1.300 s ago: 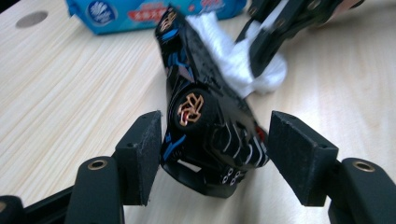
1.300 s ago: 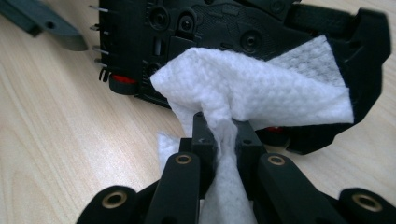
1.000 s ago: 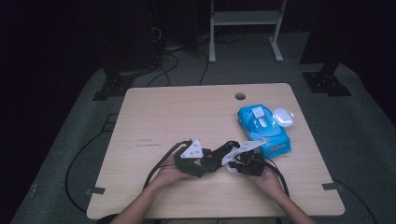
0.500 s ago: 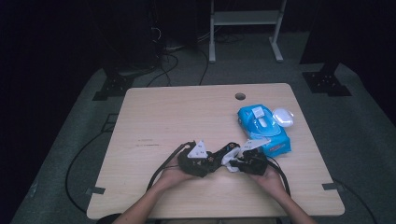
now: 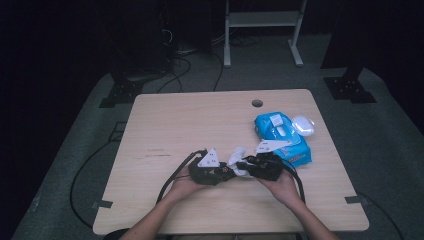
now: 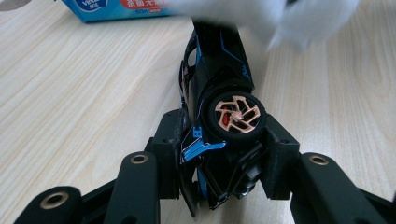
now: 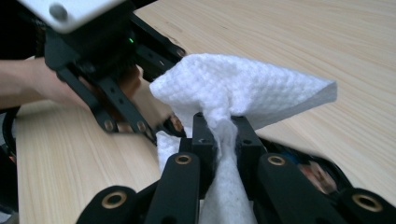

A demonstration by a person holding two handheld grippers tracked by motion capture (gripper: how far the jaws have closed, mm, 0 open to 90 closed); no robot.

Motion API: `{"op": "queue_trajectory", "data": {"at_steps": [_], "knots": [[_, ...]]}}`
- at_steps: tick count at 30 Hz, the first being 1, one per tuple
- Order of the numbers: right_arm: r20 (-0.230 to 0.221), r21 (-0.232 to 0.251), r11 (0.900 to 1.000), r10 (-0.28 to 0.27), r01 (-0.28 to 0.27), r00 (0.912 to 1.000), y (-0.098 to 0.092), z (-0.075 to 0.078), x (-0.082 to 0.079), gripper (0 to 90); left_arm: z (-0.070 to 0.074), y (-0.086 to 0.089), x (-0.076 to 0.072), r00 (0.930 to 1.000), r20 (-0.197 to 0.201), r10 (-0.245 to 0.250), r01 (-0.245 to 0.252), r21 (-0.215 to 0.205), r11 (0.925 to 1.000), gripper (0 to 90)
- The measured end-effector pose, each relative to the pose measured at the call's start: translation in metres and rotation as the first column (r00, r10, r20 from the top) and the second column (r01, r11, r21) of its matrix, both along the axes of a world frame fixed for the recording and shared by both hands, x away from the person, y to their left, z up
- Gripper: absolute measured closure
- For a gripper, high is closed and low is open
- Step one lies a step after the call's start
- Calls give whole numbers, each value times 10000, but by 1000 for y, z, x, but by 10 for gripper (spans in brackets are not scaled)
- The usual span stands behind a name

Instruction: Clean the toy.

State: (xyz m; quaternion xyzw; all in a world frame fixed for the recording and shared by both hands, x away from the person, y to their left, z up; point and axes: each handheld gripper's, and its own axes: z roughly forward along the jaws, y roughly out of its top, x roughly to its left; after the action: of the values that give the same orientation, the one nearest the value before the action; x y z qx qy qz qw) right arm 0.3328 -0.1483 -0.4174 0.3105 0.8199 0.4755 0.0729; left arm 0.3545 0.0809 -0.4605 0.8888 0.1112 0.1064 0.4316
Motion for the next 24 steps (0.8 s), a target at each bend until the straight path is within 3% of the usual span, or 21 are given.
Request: {"op": "queue_trajectory", "data": {"at_steps": [5,7,12,13,18,22,23,24], "knots": [[-284,-190,9992,357,-363,9990,35,-7,12,820,0,1,2,9999,-113,37,-38,-120,9999,574],[-288,-151,9992,363,-368,9989,39,-10,14,821,0,2,2,9999,-104,84,-85,-119,9999,576],[-88,-330,9994,75,-78,9999,28,-8,15,820,-1,5,4,9998,-149,89,-91,-193,9998,577],[140,-563,9979,-302,309,9994,19,-8,14,820,-1,4,3,9998,-168,117,-120,-200,9997,576],[34,-329,9970,-701,702,9975,6,-10,15,820,-1,3,3,9998,-131,133,-135,-226,9997,577],[-165,116,9999,-35,37,9999,21,-12,12,819,-1,-1,3,9999,-95,138,-140,-199,9997,576],[131,-151,9998,145,-143,9998,33,-12,9,818,-1,0,4,9999,-92,110,-112,-198,9997,576],[131,-151,9998,145,-143,9998,33,-12,9,818,-1,0,4,9999,-92,110,-112,-198,9997,577]]}}
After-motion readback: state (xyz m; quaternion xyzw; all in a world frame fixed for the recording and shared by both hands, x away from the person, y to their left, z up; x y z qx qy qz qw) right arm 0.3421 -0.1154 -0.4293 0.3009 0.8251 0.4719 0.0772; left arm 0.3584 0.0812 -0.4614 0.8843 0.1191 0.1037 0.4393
